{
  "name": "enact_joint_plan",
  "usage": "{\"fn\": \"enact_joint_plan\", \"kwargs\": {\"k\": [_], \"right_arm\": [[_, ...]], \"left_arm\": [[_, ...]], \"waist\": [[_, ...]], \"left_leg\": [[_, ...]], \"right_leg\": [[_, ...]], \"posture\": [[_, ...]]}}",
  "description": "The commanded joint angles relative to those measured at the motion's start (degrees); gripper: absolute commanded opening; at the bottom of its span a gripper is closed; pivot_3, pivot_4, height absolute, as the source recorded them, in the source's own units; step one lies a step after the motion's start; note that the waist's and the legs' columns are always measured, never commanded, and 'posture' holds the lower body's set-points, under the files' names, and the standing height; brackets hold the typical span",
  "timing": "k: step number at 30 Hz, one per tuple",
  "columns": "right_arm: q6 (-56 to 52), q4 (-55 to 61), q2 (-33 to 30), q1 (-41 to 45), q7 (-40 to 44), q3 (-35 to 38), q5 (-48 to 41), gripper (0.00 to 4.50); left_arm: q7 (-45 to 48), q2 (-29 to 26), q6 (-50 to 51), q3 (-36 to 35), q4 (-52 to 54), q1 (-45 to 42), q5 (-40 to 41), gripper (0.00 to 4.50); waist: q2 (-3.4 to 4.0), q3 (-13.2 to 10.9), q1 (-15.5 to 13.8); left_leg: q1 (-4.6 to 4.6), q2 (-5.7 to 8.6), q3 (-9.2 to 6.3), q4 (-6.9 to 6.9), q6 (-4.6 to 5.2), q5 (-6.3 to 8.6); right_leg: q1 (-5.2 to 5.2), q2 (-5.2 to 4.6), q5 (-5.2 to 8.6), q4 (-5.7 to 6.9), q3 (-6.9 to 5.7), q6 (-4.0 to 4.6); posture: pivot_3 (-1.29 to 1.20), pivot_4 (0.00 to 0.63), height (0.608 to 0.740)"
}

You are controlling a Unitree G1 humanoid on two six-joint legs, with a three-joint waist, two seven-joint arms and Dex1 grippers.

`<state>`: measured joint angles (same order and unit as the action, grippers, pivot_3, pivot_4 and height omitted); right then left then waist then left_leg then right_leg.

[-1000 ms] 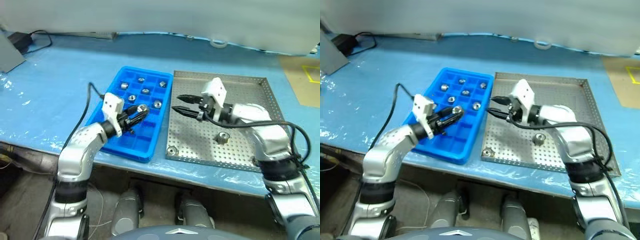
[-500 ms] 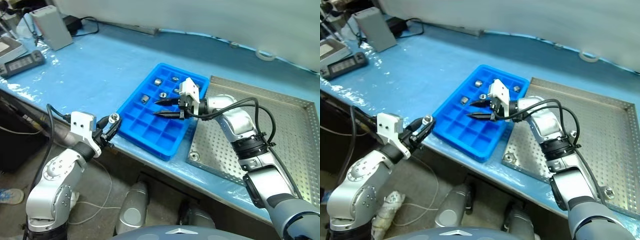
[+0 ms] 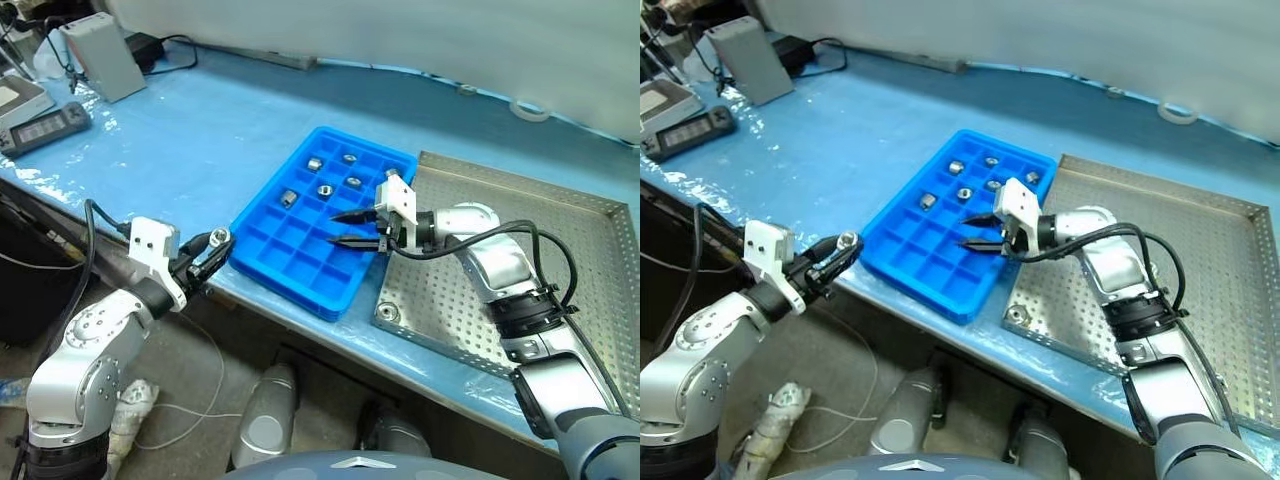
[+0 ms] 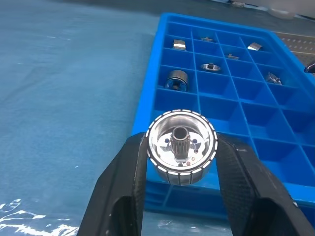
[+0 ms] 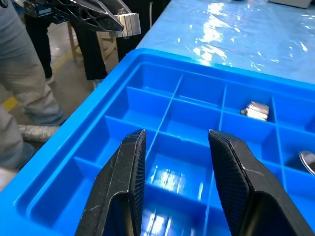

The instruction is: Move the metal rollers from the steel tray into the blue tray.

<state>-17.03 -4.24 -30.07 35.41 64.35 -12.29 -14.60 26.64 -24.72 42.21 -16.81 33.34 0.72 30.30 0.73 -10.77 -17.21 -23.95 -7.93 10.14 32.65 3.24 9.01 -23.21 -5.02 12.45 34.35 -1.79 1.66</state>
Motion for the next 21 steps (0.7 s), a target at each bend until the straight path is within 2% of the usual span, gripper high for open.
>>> {"fn": "enact_joint_plan", "kwargs": {"k": [1,8,19,21], "right_arm": [[-0.31,2.89,-0.07,0.12,-0.7,1.34,-0.7,2.02],[-0.39,2.5,0.83,1.08,-2.26,1.33,-0.09,2.02],[-2.34,4.59,0.23,0.04,-4.43,1.7,0.01,2.02],[-2.39,4.83,0.03,-0.16,-4.55,1.73,0.01,2.02]], "left_arm": [[0.02,-0.66,-3.2,-0.04,-1.27,-1.68,-0.47,1.72],[-2.06,-0.17,-5.44,2.95,-5.57,-6.94,-2.69,1.72],[-3.35,0.49,-6.69,4.84,-11.07,-6.99,-5.39,1.72],[-3.55,0.84,-6.64,5.3,-11.33,-7.16,-5.4,2.41]], "waist": [[0.0,0.0,0.81],[-0.02,0.0,2.41],[-0.05,0.01,4.64],[-0.06,0.0,4.88]], "left_leg": [[0.0,0.0,0.0,0.0,-0.02,-0.01],[0.07,0.0,-0.02,0.02,-0.18,-0.12],[-0.02,0.01,-0.02,0.05,-0.15,-0.12],[-0.02,0.01,-0.03,0.05,-0.15,-0.12]], "right_leg": [[-0.03,0.0,0.01,0.06,0.01,0.0],[-0.09,0.0,0.09,0.35,0.05,-0.1],[-0.14,0.0,0.07,0.35,0.03,0.03],[-0.12,0.0,0.07,0.35,0.03,0.03]], "posture": [[0.37,0.15,0.74],[0.35,0.15,0.74],[0.33,0.15,0.74],[0.32,0.15,0.74]]}}
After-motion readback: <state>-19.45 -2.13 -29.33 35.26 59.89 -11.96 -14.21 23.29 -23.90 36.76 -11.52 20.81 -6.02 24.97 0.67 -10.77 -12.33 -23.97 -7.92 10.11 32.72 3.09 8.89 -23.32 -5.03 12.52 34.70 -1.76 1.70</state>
